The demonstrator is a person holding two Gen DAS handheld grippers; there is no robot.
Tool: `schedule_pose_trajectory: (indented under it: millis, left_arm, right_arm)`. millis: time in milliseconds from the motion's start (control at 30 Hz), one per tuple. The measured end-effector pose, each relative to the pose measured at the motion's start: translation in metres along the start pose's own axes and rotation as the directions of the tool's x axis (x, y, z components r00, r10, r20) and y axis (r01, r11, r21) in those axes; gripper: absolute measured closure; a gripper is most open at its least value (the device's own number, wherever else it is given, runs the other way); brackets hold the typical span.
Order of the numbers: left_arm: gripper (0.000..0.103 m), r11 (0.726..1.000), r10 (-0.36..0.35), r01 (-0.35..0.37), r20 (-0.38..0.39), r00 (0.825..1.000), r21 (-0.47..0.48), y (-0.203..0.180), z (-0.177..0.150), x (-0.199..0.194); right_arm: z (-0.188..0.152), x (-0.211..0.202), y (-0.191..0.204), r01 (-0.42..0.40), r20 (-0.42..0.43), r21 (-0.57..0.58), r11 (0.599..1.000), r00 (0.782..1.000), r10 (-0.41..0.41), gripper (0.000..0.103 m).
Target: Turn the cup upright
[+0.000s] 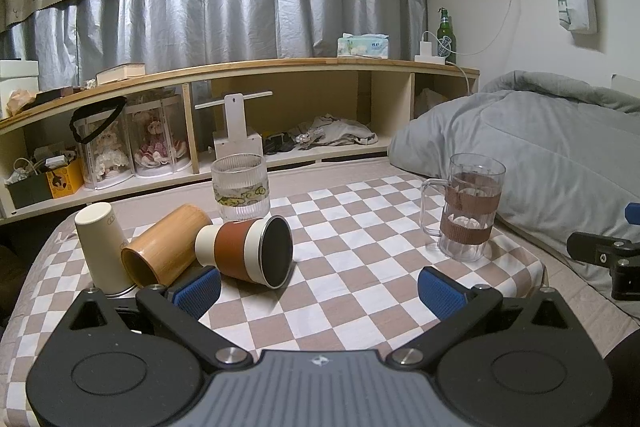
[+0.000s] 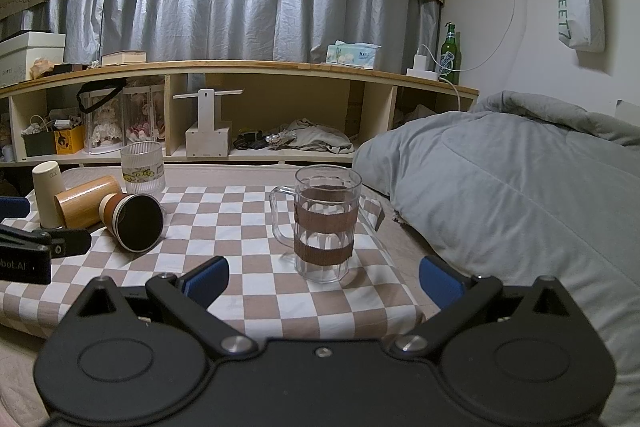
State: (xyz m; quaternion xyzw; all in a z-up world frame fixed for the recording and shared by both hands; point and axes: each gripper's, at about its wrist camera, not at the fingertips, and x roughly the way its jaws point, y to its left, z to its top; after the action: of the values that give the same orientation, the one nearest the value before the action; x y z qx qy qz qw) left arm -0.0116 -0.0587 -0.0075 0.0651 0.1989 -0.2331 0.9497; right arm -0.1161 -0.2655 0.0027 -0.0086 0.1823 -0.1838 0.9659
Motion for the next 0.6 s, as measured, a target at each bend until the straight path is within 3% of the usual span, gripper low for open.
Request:
schedule_pose_trajectory:
  millis: [600]
  left_arm:
    - [0.0, 1.0, 0.005, -0.005, -0.01, 1.0, 0.001, -0.0003, -0.0028, -0.0007]
  right_arm:
    - [-0.0002, 0.0004, -0.0002, -0.002, 0.0, 0.0, 1.0, 1.0, 0.002, 0.001]
